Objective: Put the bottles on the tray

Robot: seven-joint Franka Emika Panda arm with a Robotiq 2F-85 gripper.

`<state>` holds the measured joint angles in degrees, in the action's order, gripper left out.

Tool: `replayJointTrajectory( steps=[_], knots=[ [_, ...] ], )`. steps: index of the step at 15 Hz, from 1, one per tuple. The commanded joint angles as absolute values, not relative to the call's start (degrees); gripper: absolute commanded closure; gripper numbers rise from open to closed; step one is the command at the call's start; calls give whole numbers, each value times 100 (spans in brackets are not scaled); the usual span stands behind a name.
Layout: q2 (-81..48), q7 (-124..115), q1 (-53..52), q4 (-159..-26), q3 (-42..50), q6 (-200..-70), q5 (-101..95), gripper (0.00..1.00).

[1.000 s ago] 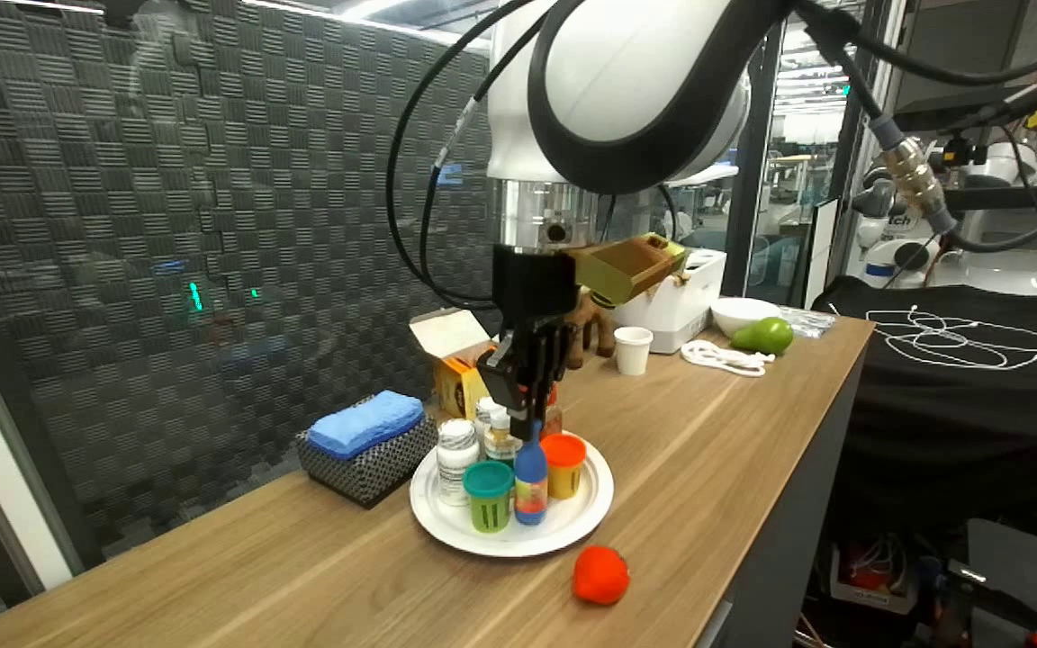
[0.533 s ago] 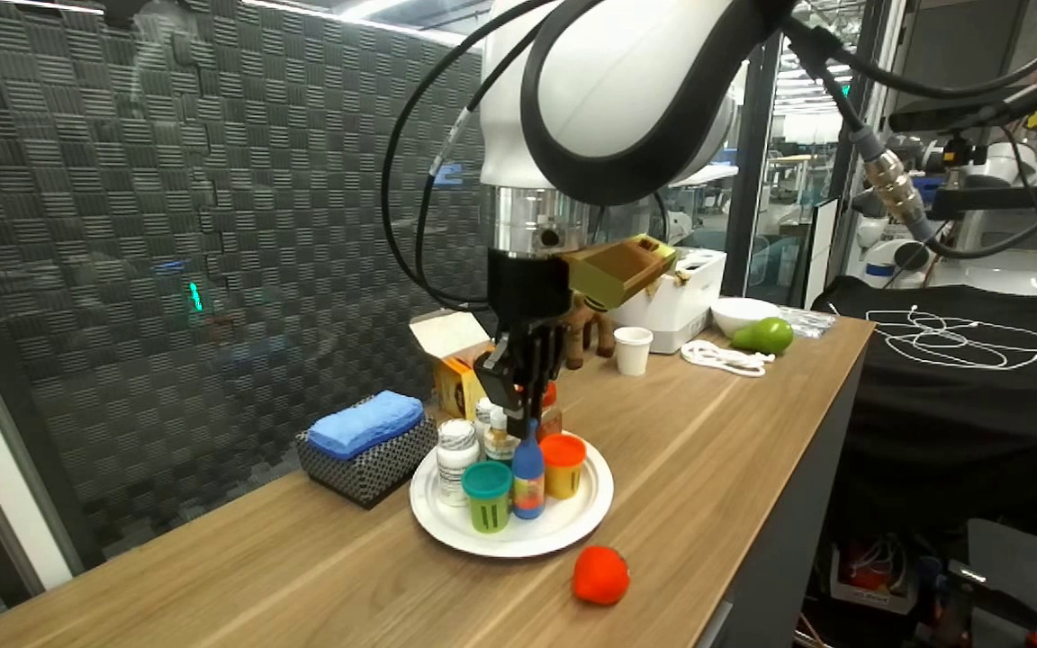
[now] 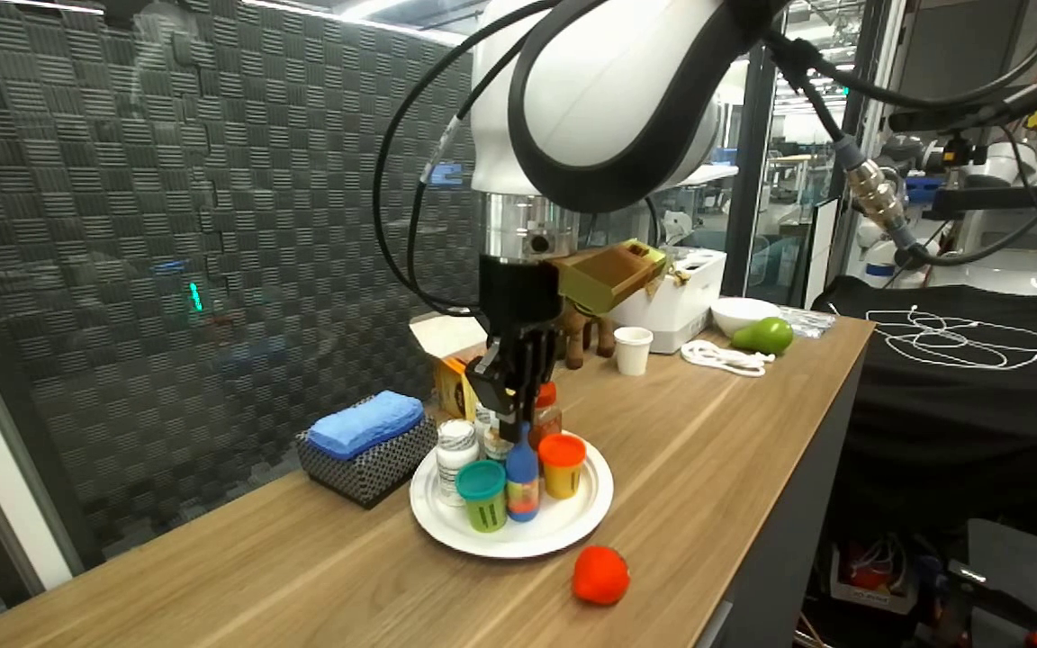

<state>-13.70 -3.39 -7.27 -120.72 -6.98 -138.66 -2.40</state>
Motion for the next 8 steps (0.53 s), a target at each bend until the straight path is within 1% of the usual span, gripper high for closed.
replayJointTrajectory(
  steps=[1,6,7,8],
  knots=[
    [-1478,-396,-800,-11851,-682,-13810,-261,94],
    [-1481,-418,-831,-11864,-667,-13791,-333,94],
    [-1476,-405,-830,-11874,-672,-13789,-329,80],
    [-1471,-410,-832,-11882,-670,-13793,-336,55]
  ],
)
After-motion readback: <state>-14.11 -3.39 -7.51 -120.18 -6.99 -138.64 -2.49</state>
